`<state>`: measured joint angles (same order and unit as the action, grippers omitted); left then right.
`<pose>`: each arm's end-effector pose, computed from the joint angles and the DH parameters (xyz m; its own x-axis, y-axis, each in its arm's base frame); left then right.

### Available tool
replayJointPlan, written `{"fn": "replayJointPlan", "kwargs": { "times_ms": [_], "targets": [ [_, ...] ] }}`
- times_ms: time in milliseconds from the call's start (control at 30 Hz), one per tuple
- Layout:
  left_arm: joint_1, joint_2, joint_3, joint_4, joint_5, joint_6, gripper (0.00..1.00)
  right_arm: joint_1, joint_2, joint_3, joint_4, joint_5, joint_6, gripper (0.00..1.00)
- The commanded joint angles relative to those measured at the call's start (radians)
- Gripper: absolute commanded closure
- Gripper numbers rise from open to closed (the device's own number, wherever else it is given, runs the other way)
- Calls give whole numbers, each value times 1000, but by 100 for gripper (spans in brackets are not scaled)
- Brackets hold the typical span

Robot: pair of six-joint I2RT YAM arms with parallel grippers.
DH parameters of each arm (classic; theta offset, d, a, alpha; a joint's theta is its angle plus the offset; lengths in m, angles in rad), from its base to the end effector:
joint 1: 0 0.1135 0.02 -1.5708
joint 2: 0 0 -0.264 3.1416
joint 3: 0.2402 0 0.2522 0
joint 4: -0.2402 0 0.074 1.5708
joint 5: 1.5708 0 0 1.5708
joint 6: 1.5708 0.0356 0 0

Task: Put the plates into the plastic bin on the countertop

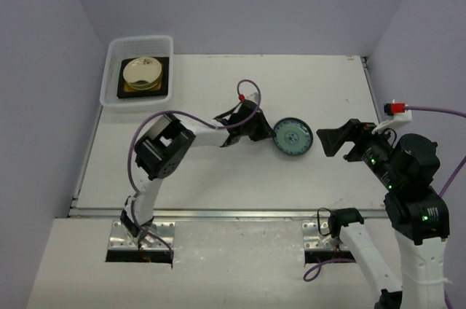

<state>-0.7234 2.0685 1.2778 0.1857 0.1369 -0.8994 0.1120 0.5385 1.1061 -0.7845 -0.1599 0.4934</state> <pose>0.3347 -0.3021 0.1514 -0.8445 -0.2890 -0.4509 0.1265 0.7105 -0.6923 0.0731 0.0139 0.4077 -0.3138 0.4352 -0.8439 -0.1320 0.8601 0.4927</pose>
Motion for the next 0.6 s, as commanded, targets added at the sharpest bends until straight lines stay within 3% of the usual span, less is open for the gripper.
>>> {"fn": "replayJointPlan", "kwargs": {
  "times_ms": [0,300,400,567],
  "targets": [
    [177,-239,-67,-35,-42,98,100,-2,6,6,77,-5,10,1],
    [734,-419,35,-275,12,152,100,-2,16,-87,146,-50,40,1],
    [899,-389,113,-346,60,141,100,-2,26,-119,175,-62,47,1],
    [1053,-272,248,-410,62,142,100,-2,49,-146,206,-85,53,1]
  ]
}}
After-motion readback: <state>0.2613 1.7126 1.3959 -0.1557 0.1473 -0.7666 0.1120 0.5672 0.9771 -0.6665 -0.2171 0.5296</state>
